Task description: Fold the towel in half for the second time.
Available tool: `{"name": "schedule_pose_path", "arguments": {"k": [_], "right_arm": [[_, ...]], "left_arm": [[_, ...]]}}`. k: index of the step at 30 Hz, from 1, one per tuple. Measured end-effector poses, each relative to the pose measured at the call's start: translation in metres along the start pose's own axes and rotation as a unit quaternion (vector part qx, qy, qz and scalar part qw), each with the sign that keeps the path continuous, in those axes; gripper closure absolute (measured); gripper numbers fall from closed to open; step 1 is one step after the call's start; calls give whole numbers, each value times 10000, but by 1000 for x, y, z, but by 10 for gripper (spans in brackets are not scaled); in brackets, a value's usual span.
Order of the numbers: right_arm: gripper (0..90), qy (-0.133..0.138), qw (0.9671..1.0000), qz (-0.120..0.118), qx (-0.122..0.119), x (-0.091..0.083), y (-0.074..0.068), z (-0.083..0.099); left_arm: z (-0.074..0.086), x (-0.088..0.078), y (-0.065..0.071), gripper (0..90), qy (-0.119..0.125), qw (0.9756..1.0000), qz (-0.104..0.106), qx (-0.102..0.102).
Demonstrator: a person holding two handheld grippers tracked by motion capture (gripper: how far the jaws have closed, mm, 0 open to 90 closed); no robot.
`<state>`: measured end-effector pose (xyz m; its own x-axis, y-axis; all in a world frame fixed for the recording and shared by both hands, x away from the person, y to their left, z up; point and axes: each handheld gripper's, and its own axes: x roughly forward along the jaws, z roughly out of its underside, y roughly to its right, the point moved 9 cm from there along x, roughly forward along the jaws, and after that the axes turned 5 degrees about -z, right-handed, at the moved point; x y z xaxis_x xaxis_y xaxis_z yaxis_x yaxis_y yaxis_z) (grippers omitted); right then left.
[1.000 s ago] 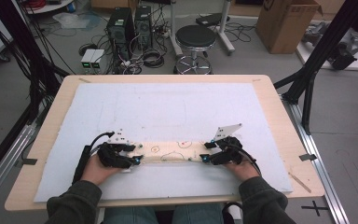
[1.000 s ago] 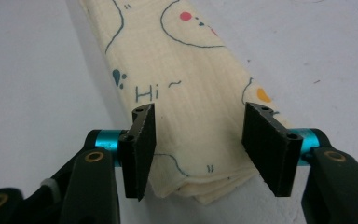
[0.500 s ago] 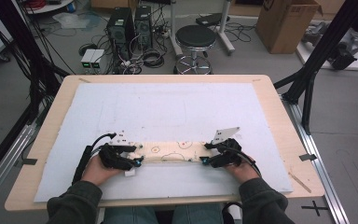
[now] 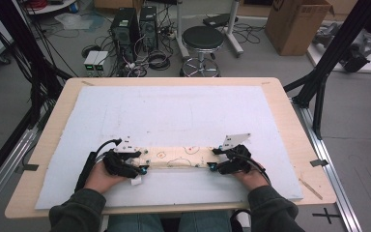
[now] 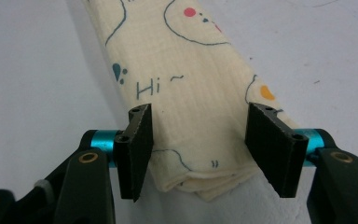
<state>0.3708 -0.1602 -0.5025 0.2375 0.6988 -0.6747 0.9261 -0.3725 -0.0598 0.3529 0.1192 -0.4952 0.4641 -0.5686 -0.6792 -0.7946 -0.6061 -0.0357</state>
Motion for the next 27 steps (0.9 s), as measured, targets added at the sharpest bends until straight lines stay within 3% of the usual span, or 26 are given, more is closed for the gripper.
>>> {"name": "schedule_pose_path", "arguments": {"k": [7, 14, 20, 23, 27], "right_arm": [[350, 277, 9996, -22, 73, -8, -1, -7], [313, 581, 9980, 111, 217, -20, 8, -19], [358, 651, 9959, 327, 543, -26, 27, -24], [410, 591, 9947, 378, 751, -23, 36, -24], [487, 408, 9934, 266, 1035, -13, 43, -18]], "left_arm": [[-13, -20, -3, 390, 568, 9979, 116, -280], [-23, -34, -21, 404, 1062, 9925, -156, -590], [-24, -28, -39, 450, 1033, 9898, -521, -836], [-20, -19, -43, 454, 853, 9905, -494, -955], [-15, -6, -44, 460, 609, 9915, -336, -1099]]}}
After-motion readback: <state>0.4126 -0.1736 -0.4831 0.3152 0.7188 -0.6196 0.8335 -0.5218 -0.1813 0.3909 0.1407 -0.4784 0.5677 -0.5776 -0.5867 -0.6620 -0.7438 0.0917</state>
